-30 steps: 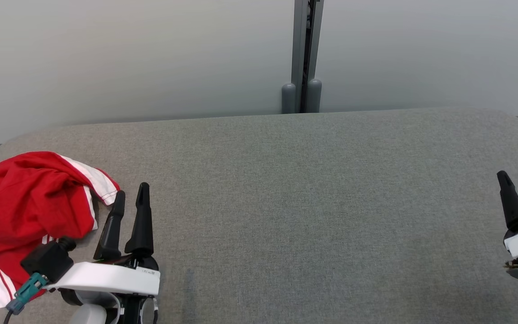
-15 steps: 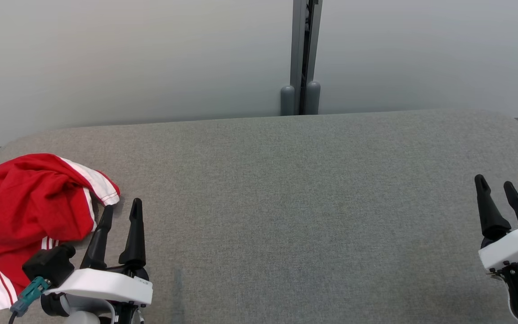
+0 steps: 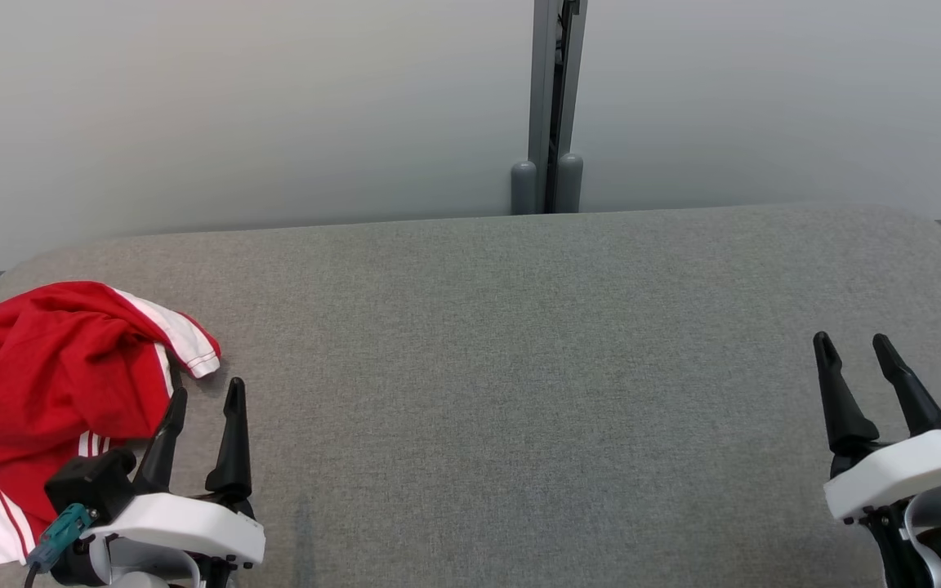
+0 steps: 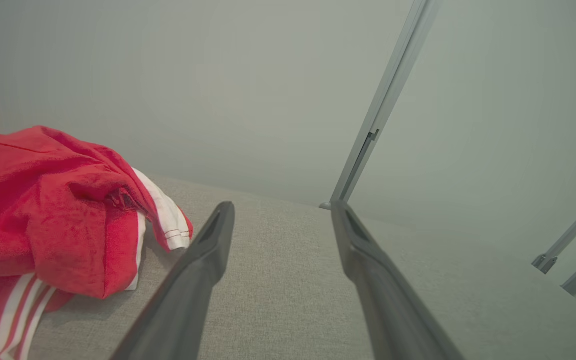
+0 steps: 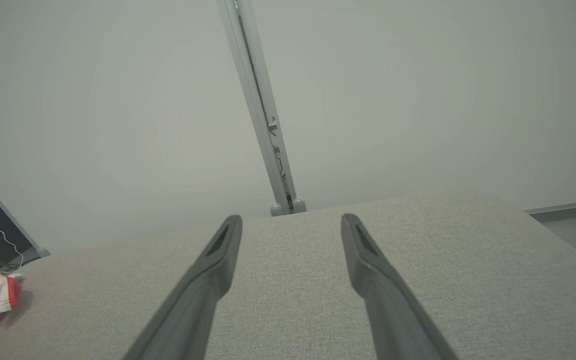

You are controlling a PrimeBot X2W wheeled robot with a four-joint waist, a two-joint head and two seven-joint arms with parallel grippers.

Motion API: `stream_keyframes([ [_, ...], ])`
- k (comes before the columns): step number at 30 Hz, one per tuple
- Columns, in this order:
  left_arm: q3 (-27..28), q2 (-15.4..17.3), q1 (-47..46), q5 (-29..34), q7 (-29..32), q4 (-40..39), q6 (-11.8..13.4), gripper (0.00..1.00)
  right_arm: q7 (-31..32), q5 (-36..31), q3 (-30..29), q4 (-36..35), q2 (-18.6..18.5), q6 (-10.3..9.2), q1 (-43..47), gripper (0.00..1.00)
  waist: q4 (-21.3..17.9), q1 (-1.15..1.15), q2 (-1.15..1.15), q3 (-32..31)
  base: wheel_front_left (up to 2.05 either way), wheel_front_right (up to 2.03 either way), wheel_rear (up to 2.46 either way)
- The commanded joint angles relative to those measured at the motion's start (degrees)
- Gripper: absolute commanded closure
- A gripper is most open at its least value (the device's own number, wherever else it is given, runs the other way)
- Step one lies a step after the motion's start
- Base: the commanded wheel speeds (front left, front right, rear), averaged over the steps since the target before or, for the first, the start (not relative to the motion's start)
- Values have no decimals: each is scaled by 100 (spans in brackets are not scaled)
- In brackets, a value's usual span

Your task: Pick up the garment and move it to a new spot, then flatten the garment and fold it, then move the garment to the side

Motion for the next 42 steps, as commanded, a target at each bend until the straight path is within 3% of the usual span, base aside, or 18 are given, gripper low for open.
stream_keyframes([
  [1,56,38,-77,129,7,-10,40,0,-104,-167,56,-77,-30,22,46,0,-1,0,0,-9,0,0,0],
  [19,248,170,152,764,95,135,170,0,-650,-977,273,59,212,25,358,0,-59,0,0,-104,0,0,0],
  [42,296,231,334,1364,358,146,222,0,-1199,-1547,302,261,438,28,592,0,-61,0,0,-198,0,0,0],
])
